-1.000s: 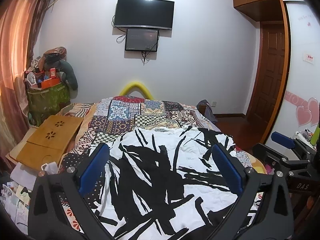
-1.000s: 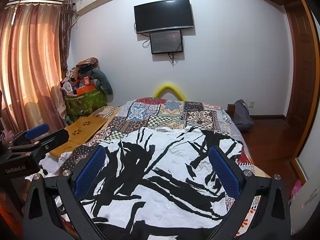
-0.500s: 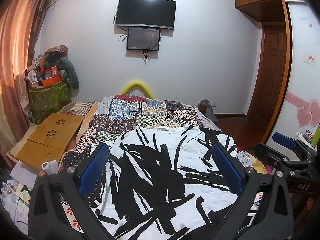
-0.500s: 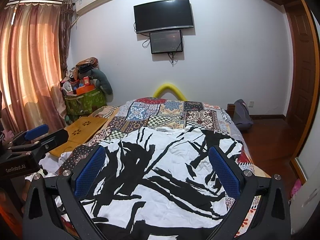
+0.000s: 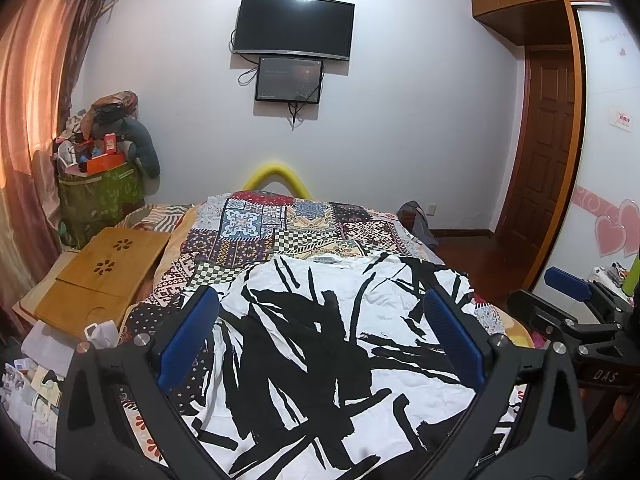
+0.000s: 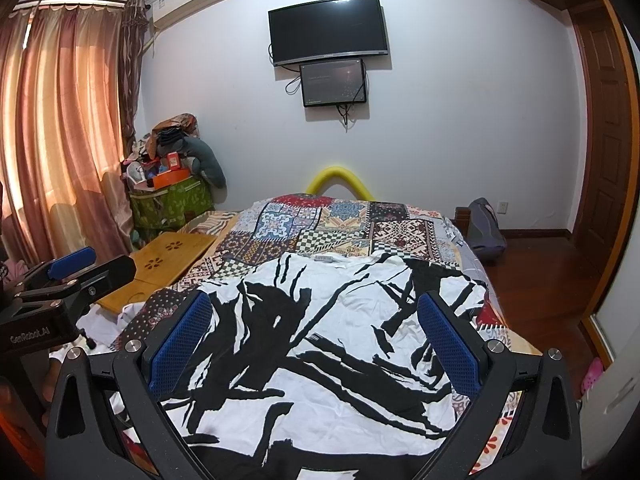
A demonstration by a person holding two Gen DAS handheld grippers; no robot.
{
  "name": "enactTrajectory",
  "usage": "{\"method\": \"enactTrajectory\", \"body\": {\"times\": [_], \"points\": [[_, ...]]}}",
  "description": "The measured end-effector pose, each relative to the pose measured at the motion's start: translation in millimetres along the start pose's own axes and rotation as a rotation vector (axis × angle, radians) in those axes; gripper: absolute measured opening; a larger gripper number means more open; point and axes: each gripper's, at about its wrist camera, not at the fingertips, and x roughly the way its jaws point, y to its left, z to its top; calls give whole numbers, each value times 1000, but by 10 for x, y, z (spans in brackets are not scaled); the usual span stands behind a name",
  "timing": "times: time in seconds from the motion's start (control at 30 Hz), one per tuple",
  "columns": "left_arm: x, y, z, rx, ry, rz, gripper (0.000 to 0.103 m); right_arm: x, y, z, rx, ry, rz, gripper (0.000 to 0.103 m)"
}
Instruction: Fold small clothes
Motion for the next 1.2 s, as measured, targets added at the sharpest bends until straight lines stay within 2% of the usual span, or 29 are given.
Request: {"method": "enactTrajectory", "body": {"times": [0.87, 1.03, 1.2], "points": [[44, 111, 21, -2, -25, 20, 103, 116, 16, 14, -5, -3, -13, 103], [221, 305, 71, 6, -33, 84, 103, 274, 64, 80, -29, 14, -4, 103], [538, 678, 154, -30, 8, 135, 103, 504, 136, 203, -73, 18, 5, 103]]}}
